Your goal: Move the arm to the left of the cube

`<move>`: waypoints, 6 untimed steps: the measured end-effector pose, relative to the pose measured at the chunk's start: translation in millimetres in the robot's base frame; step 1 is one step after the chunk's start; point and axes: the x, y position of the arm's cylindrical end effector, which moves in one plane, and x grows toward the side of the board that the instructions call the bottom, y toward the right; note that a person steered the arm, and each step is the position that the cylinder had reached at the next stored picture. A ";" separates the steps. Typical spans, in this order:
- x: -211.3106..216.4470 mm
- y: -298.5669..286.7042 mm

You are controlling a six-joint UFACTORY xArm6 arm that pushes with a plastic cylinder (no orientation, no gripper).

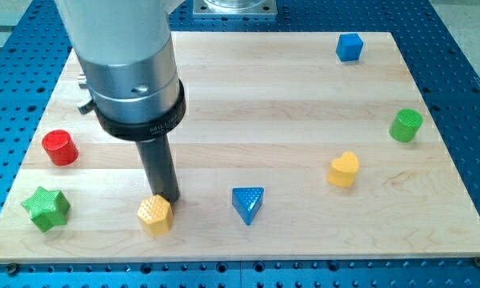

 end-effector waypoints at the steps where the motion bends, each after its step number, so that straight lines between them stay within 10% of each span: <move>1: -68.4 0.2; 5: -358.4 189.2; 6: -354.8 264.7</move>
